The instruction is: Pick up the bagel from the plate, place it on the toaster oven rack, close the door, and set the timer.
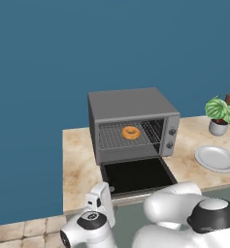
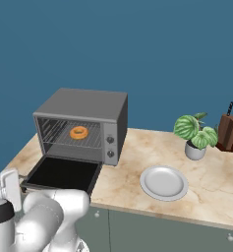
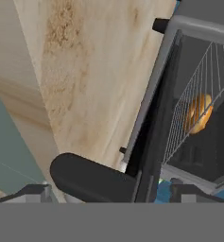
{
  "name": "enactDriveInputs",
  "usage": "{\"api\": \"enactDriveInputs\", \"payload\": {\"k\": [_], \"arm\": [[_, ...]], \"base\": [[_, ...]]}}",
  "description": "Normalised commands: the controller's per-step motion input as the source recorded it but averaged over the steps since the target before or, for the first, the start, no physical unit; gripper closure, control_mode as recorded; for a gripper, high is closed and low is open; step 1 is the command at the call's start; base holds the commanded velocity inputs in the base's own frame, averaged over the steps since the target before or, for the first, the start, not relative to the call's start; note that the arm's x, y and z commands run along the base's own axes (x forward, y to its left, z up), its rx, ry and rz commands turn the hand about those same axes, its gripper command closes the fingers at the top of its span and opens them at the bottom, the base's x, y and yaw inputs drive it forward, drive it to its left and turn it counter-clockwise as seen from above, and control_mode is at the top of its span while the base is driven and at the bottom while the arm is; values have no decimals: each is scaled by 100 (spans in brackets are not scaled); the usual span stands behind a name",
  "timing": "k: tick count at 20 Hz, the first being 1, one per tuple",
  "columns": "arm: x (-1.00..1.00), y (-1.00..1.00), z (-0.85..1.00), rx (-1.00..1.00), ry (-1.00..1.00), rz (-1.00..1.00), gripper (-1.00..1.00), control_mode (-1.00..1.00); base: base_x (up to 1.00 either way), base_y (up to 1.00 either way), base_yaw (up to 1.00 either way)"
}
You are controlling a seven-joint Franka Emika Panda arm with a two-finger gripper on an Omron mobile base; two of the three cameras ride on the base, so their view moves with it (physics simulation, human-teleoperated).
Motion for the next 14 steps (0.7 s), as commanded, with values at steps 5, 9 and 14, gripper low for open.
{"api": "enactDriveInputs", "payload": {"k": [5, 9, 14], "arm": [[22, 0, -12, -10, -4, 0, -100, -100], [13, 0, 10, -6, -16, 0, -100, -100], [33, 0, 48, -3, -19, 0, -100, -100]], "base": [[0, 0, 0], [0, 0, 0], [0, 0, 0]]}}
